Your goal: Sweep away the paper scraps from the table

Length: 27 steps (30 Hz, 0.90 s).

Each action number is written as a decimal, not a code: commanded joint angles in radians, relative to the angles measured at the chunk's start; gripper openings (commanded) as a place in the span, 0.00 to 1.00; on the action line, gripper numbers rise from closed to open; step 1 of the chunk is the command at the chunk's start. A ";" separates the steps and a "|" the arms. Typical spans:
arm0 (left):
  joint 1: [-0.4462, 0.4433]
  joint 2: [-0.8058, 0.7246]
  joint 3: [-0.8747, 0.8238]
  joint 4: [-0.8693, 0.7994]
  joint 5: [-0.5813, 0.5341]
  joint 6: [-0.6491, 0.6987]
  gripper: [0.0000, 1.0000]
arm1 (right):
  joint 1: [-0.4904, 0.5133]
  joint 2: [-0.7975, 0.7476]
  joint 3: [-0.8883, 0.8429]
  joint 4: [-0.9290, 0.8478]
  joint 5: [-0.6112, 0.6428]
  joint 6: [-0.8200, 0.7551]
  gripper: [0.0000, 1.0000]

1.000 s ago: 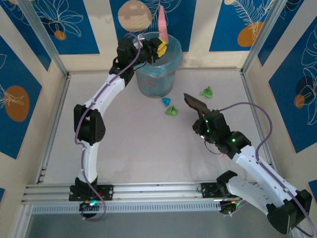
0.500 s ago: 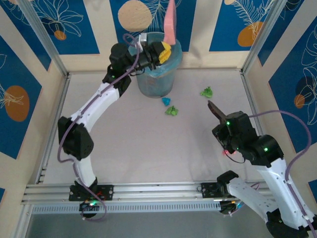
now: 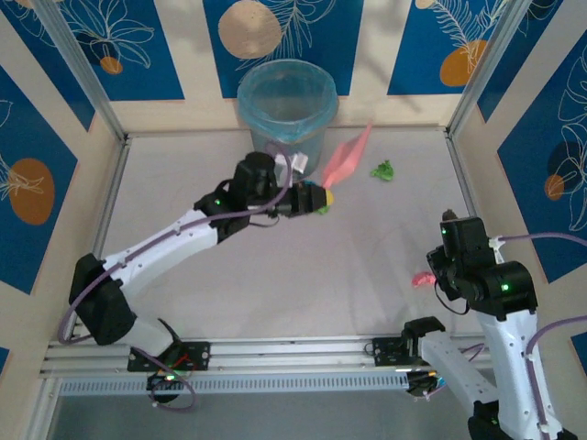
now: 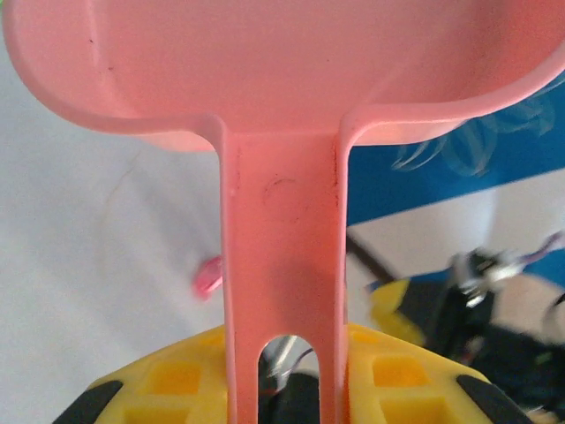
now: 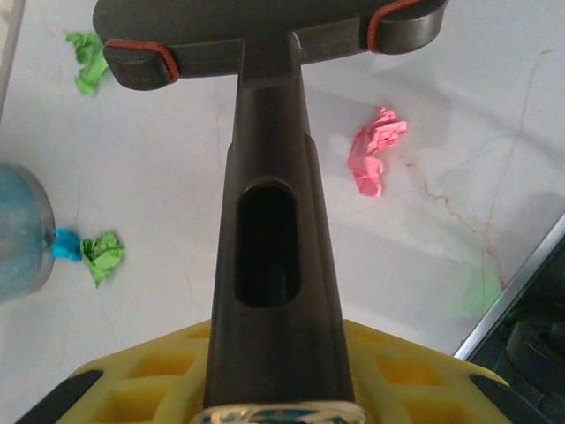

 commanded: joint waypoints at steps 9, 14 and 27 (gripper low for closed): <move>-0.246 0.038 -0.167 -0.353 -0.382 0.364 0.00 | -0.316 0.070 -0.127 0.158 -0.281 -0.147 0.00; -0.294 0.128 -0.208 -0.329 -0.421 0.447 0.00 | -0.456 0.126 -0.158 0.191 -0.350 -0.180 0.00; -0.410 0.286 -0.198 -0.355 -0.607 0.663 0.00 | -0.465 0.139 -0.217 0.135 -0.432 -0.057 0.00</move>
